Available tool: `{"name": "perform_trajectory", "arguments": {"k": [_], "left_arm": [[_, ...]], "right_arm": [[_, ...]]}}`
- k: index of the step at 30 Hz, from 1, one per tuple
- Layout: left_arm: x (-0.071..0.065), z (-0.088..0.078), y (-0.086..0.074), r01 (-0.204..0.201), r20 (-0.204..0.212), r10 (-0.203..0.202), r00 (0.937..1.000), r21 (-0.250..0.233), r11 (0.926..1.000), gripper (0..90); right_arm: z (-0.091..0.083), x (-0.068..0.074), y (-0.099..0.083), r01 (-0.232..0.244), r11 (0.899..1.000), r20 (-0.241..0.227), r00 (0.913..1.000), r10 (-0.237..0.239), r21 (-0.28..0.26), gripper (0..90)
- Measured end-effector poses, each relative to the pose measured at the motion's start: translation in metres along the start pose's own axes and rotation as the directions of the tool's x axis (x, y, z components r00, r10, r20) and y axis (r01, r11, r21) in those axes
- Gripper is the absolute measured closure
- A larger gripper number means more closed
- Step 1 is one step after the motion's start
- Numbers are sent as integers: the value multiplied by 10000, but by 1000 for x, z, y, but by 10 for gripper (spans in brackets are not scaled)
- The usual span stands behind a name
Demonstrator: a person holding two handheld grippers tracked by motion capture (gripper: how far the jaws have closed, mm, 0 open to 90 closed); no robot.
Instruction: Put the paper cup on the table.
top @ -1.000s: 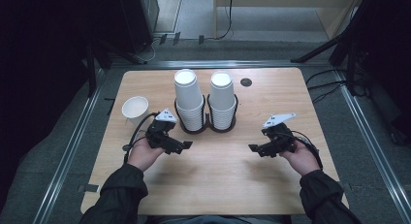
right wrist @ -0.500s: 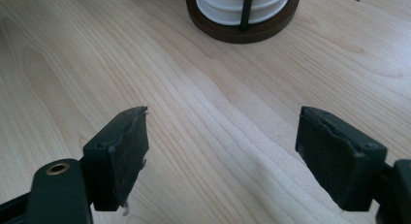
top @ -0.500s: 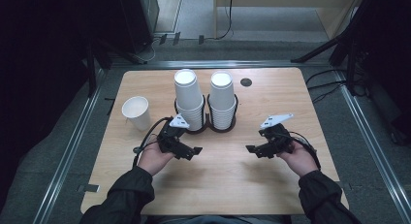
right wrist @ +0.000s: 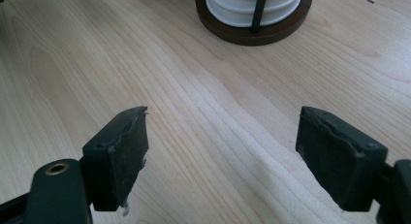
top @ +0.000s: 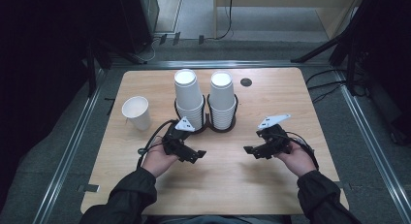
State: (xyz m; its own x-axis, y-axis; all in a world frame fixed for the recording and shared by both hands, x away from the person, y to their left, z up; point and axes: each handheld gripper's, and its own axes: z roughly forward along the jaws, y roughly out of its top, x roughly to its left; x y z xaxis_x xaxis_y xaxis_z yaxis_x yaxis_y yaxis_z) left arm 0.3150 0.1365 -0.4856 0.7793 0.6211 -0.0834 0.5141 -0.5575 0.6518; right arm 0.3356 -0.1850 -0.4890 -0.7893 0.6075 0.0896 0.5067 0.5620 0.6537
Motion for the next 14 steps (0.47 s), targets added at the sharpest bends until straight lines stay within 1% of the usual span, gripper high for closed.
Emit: {"name": "perform_trajectory", "arguments": {"k": [1, 6, 7, 8, 9, 10, 11, 12, 13, 14], "left_arm": [[0, 1, 0, 31, 8, -31, 10000, -12, 10000, 0], [1, 2, -1, -64, -25, 64, 10000, 138, 9999, 0], [1, 3, -1, -59, -34, 59, 10000, 118, 9999, 0], [1, 4, -1, 59, -103, -59, 9999, 46, 10000, 0], [1, 5, -1, 97, -146, -97, 9998, -35, 9999, 0], [2, 6, -1, 66, -218, -69, 9997, -132, 9999, 0], [2, 8, 0, 121, -161, -127, 9998, -329, 9994, 0], [3, 11, 0, 170, 2, -170, 9999, -443, 9989, 0], [4, 14, 0, 188, 92, -184, 9998, -392, 9991, 0], [4, 14, 0, 188, 92, -184, 9998, -392, 9991, 0]], "right_arm": [[0, 0, 0, 2, 10000, 3, 10000, -2, -2, 194], [-1, 0, 0, 30, 10000, -31, 10000, -30, -41, 194], [-1, 0, 0, 75, 10000, -15, 10000, -75, -54, 194], [-1, 0, 0, 99, 9999, 3, 10000, -99, -57, 195], [0, 0, -1, 233, 9997, 15, 9997, -233, -99, 198], [0, 0, -1, 284, 9995, 5, 9996, -284, -111, 208], [0, 0, -1, 328, 9994, -56, 9994, -328, -79, 211], [1, 0, -1, 519, 9986, -64, 9986, -519, -88, 211], [2, 1, -2, 567, 9984, -28, 9984, -567, -64, 211], [3, 1, -2, 620, 9981, -21, 9981, -620, 17, 211]]}}
